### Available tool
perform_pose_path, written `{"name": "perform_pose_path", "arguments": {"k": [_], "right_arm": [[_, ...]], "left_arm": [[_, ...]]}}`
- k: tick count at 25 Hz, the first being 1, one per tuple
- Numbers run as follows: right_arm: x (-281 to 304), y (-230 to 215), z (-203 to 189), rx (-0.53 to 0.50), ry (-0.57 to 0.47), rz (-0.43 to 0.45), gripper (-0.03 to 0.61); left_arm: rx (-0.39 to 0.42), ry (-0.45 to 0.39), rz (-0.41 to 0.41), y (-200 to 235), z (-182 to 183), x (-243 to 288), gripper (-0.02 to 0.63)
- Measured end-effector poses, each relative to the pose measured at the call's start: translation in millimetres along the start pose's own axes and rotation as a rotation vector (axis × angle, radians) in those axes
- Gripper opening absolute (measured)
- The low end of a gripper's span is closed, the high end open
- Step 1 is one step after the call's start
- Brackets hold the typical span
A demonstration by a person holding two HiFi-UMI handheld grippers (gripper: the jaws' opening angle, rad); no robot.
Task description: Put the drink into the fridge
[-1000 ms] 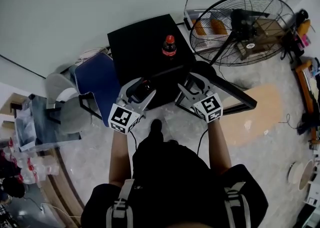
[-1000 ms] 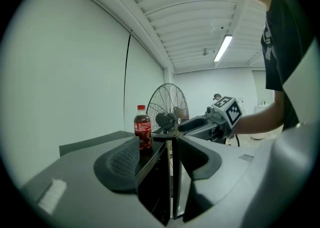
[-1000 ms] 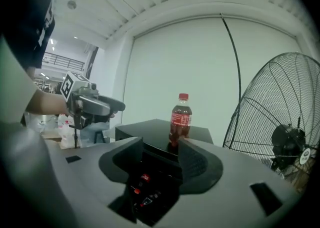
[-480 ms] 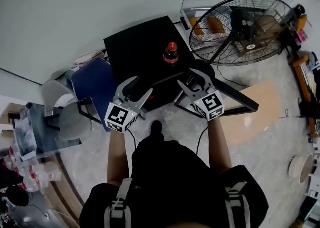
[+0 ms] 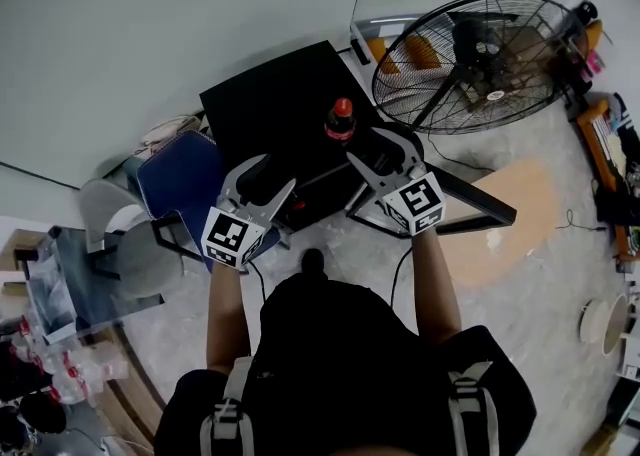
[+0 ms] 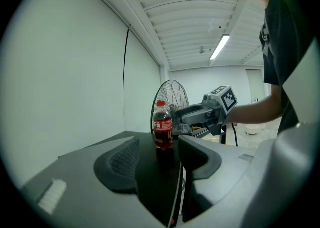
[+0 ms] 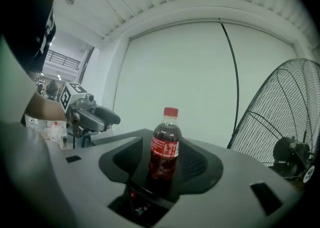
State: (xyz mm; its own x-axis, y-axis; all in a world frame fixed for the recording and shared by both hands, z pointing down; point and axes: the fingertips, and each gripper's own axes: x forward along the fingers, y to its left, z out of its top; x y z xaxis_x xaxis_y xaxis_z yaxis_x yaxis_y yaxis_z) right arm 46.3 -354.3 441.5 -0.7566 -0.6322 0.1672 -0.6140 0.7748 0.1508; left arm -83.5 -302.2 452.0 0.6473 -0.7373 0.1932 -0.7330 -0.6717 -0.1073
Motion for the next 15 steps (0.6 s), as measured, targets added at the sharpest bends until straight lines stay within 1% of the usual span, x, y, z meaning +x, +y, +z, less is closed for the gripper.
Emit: {"name": "perform_pose_path", "arguments": {"k": [7, 15], "right_arm": [[21.9, -9.3, 21.2, 0.000, -0.047, -0.018, 0.221], [37.9, -14.3, 33.4, 0.044, -0.076, -0.018, 0.213]], "left_arm": [[0.023, -0.014, -0.003, 25.8, 6.6, -3.8, 0.242], [0.029, -0.017, -0.027, 40.7, 3.5, 0.8, 0.241]]}}
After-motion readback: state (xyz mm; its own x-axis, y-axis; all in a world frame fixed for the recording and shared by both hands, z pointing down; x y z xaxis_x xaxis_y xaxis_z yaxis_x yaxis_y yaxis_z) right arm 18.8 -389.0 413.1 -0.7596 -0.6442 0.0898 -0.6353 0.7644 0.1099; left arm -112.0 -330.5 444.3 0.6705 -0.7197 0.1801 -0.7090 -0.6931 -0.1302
